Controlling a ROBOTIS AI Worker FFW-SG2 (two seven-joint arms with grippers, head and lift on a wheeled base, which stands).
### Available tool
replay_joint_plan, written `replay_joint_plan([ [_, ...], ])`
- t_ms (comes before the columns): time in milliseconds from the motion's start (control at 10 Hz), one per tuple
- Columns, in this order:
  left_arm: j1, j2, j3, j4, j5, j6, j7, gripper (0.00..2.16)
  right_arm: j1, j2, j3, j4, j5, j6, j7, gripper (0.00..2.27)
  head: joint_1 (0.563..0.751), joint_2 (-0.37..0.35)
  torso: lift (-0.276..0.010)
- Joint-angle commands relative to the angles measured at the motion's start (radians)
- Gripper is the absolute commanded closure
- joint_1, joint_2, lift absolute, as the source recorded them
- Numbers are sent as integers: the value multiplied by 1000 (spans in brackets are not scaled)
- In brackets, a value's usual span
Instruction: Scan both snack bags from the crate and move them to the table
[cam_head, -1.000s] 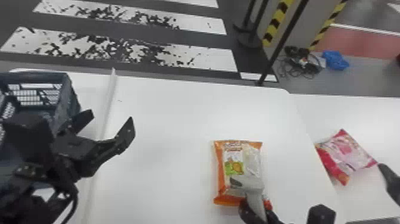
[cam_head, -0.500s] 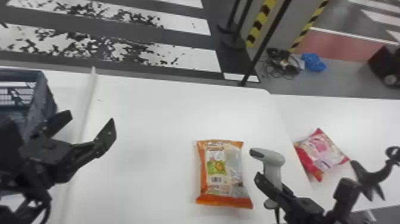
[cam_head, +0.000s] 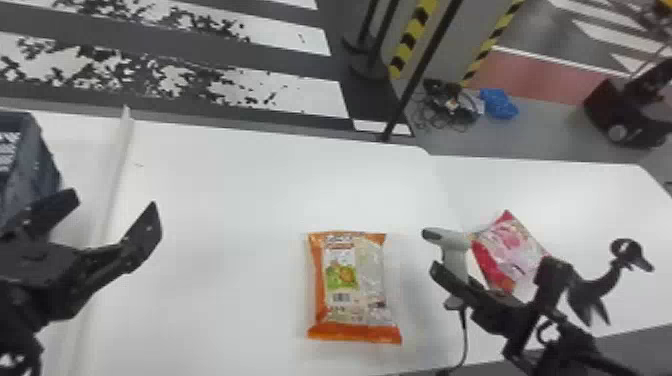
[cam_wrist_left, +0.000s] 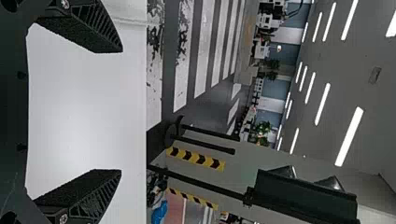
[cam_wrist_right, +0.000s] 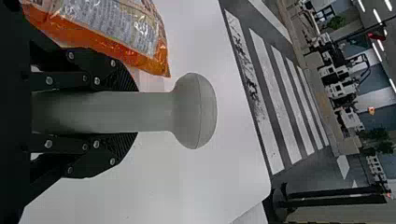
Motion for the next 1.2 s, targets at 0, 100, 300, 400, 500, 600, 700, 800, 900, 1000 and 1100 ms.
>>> replay_joint_plan([
  [0, 2, -3, -9, -3, -21, 19, 0, 73, -89, -56, 18, 161, 47, -55, 8, 2233, 695, -350, -87],
  [100, 15, -5, -14, -9, -28, 19, 0, 73, -129, -82, 43, 239, 70, -86, 5, 2233, 695, -350, -87],
  [300, 38, -3, -16, -26, -41, 19, 2, 70, -192, -115, 93, 371, 136, -162, -4, 2229, 695, -350, -87],
  [400, 44, -3, -16, -32, -45, 19, 2, 70, -213, -128, 115, 411, 161, -175, -16, 2202, 695, -350, -87],
  [500, 48, -3, -17, -37, -45, 19, 2, 70, -219, -131, 122, 430, 176, -184, -19, 2189, 695, -350, -87],
  [600, 55, -3, -20, -42, -47, 19, 2, 73, -219, -134, 133, 430, 184, -184, -19, 2094, 695, -350, -87],
  [700, 58, -3, -26, -45, -54, 19, 2, 70, -219, -134, 136, 430, 184, -184, -19, 1629, 695, -350, -87],
  [800, 62, -3, -31, -51, -61, 19, 2, 73, -207, -134, 139, 423, 182, -187, -21, 485, 695, -350, -87],
  [900, 65, -3, -37, -60, -74, 19, 5, 73, -193, -131, 130, 410, 179, -208, -42, -2, 695, -350, -87],
  [1000, 73, -3, -37, -75, -76, 19, 6, 70, -175, -131, 122, 383, 159, -202, -44, -2, 695, -350, -87],
  [1100, 76, -3, -40, -85, -77, 22, 6, 70, -155, -128, 106, 348, 141, -196, -44, 36, 695, -350, -87],
])
